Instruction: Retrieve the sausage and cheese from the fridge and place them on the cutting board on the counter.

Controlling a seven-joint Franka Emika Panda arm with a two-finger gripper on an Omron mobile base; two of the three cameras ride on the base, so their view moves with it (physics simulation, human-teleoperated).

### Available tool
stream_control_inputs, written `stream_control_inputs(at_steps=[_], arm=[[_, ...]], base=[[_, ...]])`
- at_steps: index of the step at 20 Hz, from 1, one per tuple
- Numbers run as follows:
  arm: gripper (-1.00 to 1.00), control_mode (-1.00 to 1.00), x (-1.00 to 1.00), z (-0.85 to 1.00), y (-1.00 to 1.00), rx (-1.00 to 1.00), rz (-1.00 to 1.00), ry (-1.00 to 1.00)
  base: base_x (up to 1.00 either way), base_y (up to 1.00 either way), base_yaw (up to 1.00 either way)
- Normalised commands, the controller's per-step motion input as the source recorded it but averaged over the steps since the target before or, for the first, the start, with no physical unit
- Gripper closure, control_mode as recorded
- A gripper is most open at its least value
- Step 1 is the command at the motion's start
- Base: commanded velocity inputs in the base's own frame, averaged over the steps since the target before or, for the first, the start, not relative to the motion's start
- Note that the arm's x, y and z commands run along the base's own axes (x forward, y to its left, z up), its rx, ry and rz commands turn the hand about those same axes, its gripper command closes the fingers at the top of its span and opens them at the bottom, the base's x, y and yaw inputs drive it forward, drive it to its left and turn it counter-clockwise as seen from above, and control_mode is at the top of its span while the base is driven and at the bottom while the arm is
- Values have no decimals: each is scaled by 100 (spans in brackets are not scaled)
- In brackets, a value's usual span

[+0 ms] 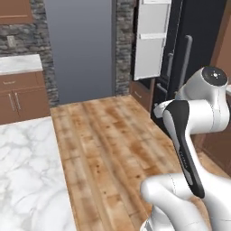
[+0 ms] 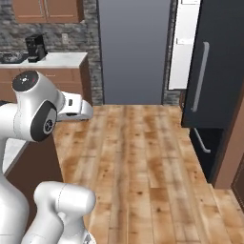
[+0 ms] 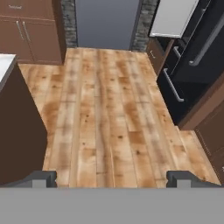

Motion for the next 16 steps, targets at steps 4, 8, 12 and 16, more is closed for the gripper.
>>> stream_control_inputs(at_steps=[4,8,12,16], arm=[[-100,100,0,0,0,0,0,0],[-100,100,0,0,0,0,0,0],[-100,100,0,0,0,0,0,0],[-100,100,0,0,0,0,0,0]], base=[[100,-3,-2],[100,-3,-3],[100,-11,-13],[100,-21,-31]])
